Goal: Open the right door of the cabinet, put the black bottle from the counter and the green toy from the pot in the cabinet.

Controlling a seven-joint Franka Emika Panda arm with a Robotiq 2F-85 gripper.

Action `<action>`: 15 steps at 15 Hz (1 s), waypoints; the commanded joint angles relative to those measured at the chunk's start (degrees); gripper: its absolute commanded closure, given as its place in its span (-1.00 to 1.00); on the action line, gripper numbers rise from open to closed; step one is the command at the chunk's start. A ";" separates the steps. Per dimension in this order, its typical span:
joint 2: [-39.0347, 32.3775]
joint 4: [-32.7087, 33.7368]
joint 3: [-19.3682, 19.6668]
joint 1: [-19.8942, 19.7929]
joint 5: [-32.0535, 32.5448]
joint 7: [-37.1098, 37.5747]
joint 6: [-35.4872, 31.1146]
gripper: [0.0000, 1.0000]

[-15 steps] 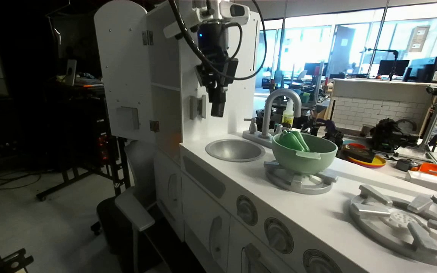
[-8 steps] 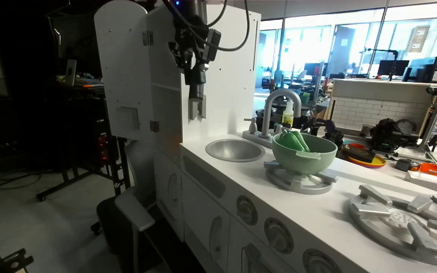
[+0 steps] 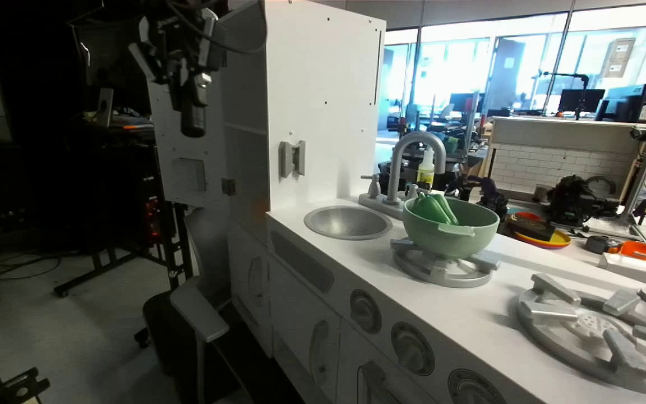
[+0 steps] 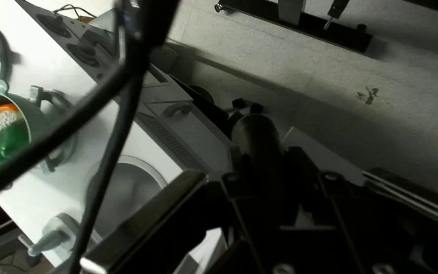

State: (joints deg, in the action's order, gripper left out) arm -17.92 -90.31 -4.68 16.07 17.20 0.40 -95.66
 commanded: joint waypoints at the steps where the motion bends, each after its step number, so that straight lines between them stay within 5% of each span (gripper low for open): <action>1: 5.34 -4.86 -3.51 2.15 2.50 5.98 -2.82 0.80; 6: 3.76 0.11 -4.16 3.20 7.32 18.33 -10.21 0.80; 15: -12.88 15.30 1.51 7.08 21.03 35.54 -24.50 0.80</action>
State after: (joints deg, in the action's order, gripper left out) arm -24.21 -81.44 -5.93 20.38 33.86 31.33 -117.00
